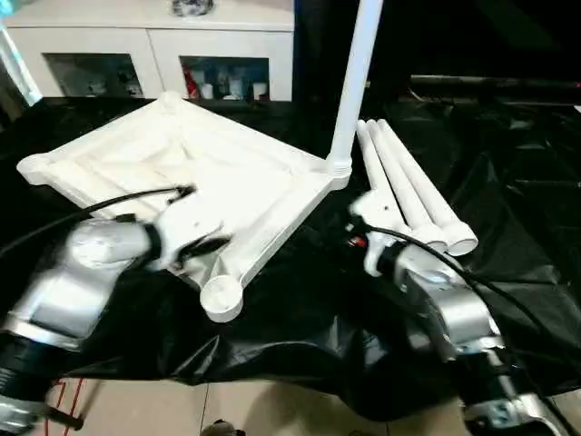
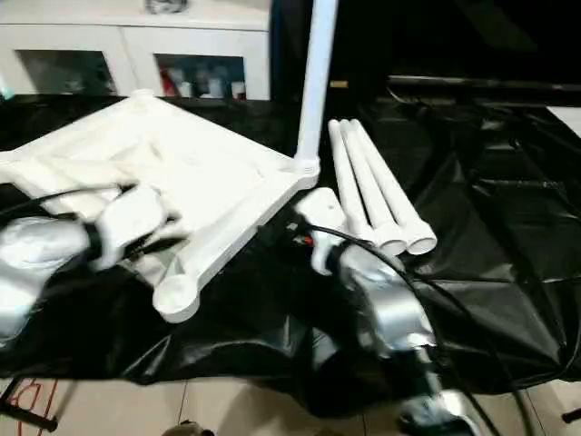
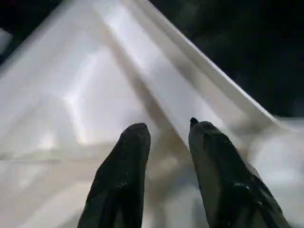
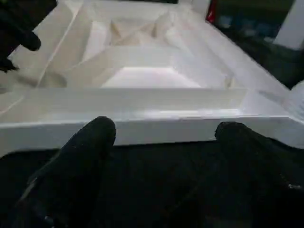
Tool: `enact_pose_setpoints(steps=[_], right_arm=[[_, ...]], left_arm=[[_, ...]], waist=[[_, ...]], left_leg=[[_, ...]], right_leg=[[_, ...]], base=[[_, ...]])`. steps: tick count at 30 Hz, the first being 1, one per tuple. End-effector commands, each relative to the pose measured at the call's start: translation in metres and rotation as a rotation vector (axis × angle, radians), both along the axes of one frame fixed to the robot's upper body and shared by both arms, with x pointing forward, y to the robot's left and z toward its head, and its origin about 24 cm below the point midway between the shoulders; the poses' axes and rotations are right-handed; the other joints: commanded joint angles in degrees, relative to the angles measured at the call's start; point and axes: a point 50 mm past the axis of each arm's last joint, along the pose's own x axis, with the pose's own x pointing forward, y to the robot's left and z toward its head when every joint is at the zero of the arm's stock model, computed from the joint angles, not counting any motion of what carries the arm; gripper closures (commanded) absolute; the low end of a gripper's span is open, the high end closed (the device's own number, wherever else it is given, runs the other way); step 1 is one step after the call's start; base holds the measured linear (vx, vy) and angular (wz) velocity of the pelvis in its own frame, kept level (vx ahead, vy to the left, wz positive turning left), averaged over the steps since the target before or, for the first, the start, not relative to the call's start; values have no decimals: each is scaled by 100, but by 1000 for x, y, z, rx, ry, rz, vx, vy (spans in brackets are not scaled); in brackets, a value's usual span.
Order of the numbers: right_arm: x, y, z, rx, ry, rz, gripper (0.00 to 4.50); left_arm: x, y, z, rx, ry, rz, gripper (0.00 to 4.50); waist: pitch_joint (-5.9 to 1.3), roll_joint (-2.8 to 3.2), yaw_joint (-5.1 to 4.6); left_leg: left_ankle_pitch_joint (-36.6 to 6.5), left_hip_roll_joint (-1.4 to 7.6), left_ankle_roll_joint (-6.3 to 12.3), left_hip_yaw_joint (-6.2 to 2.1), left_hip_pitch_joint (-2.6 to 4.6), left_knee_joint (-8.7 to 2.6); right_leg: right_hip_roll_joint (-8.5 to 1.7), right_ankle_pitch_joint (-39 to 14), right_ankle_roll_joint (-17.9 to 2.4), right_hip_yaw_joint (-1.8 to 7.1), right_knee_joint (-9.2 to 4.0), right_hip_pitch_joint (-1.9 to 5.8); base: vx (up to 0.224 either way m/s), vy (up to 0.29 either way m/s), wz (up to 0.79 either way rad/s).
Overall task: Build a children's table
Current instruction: Rotate table base
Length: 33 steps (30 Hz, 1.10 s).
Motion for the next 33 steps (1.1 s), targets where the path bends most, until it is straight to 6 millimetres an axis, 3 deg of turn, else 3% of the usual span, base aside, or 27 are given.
enact_pose_setpoints(steps=[1,4,6,10,14,18,24,30,33], right_arm=[[-3,7,6,-13,-15,80,60],[-7,12,7,-65,-17,189,60],[-10,13,10,-78,-12,244,60],[-13,12,13,-116,-10,320,60],[-19,13,16,-132,3,397,60],[-21,14,18,-147,1,423,60],[-22,15,18,-149,4,430,60],[-23,15,19,-157,10,442,60],[-23,15,19,-159,11,442,60]], left_arm=[[-1,4,7,29,44,-79,247],[-1,18,8,169,113,-136,244],[-1,24,8,259,132,-179,218],[-4,28,5,341,216,-254,218],[10,19,-5,360,157,-273,218],[22,15,-14,374,114,-250,218],[25,12,-23,370,158,-271,218],[31,10,-23,344,158,-277,291],[31,6,-19,287,196,-272,303]], waist=[[-439,72,12],[-429,86,4],[-422,86,7],[-411,84,30],[-415,80,55],[-439,59,59],[-441,53,49],[-437,58,77],[-441,51,90]], left_leg=[[-647,127,40,-4,57,-375],[-671,135,103,4,80,-387],[-736,146,89,6,84,-393],[-833,169,46,11,104,-414],[-932,170,3,26,122,-401],[-878,178,-34,6,95,-403],[-841,179,-9,8,89,-399],[-916,187,-12,12,104,-400],[-865,190,-24,14,106,-402]], right_leg=[[-386,85,-1074,307,-449,317],[-382,405,-1190,292,-419,327],[-405,323,-1204,299,-429,337],[-424,108,-1185,307,-448,336],[-433,73,-1212,315,-452,340],[-454,113,-1174,308,-435,375],[-461,199,-1236,310,-440,367],[-468,116,-1256,312,-450,358],[-472,128,-1279,311,-438,360]], base=[[0,0,0],[0,0,0],[0,0,0],[0,0,0],[0,0,0],[0,0,0],[0,0,0],[0,0,0],[0,0,0]])
